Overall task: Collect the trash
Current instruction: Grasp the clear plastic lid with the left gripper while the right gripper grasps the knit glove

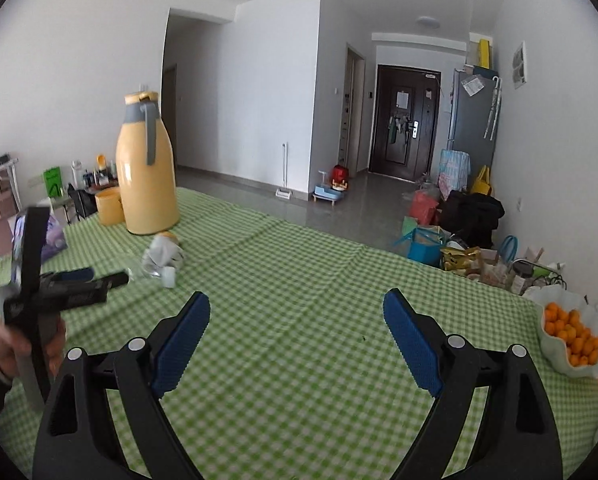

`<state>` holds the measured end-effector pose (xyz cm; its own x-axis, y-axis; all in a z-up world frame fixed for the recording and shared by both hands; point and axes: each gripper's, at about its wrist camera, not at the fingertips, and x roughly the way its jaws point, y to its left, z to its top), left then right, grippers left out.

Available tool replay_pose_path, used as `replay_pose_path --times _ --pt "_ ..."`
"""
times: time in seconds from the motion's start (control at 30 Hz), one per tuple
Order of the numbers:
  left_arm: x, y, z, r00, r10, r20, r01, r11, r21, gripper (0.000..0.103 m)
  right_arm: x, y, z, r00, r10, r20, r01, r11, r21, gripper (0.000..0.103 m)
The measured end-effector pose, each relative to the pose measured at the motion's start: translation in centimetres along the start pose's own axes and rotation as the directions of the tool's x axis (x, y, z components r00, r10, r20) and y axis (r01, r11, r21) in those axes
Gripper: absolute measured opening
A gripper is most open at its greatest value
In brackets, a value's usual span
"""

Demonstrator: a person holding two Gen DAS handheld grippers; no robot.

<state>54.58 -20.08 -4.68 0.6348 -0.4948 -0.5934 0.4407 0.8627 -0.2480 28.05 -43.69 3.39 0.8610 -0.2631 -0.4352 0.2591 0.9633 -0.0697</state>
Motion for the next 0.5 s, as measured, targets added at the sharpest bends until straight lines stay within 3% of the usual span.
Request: replay_pose_path --times 0.03,0.07,0.17,0.27,0.33,0.4,0.5 --pt "0.4 0.3 0.1 1.000 -0.018 -0.016 0.018 1.000 -0.013 0.007 0.8 0.2 0.2 1.000 0.010 -0.007 -0.010 1.000 -0.002 0.085" --pt "0.5 0.7 0.2 0.997 -0.064 -0.049 0.063 0.998 -0.025 0.003 1.8 0.5 0.4 0.999 0.028 -0.018 -0.028 1.000 0.002 0.085" --pt "-2.6 1.7 -0.5 0.993 -0.116 -0.017 0.116 0.993 -0.031 0.000 4.5 2.0 1.4 0.994 0.097 -0.054 -0.095 0.995 0.026 0.085" --pt "-8.0 3.0 -1.1 0.993 -0.108 0.045 0.108 0.994 0.001 0.000 9.5 5.0 2.8 0.974 0.184 -0.134 -0.183 0.983 0.023 0.085" --pt "-11.6 4.1 -1.8 0.994 -0.063 0.089 0.063 0.998 0.009 0.000 14.2 8.1 3.6 0.942 0.264 -0.207 -0.262 0.964 0.040 0.085" --pt "-15.4 5.5 -2.4 0.991 0.049 0.127 -0.053 0.998 0.033 0.000 18.6 11.5 4.3 0.895 0.350 -0.276 -0.339 0.937 0.087 0.085" --pt "-19.2 8.1 -3.3 0.978 0.143 0.155 -0.143 0.990 -0.011 0.000 23.9 16.1 4.9 0.868 0.363 -0.338 -0.345 0.932 0.112 0.085"
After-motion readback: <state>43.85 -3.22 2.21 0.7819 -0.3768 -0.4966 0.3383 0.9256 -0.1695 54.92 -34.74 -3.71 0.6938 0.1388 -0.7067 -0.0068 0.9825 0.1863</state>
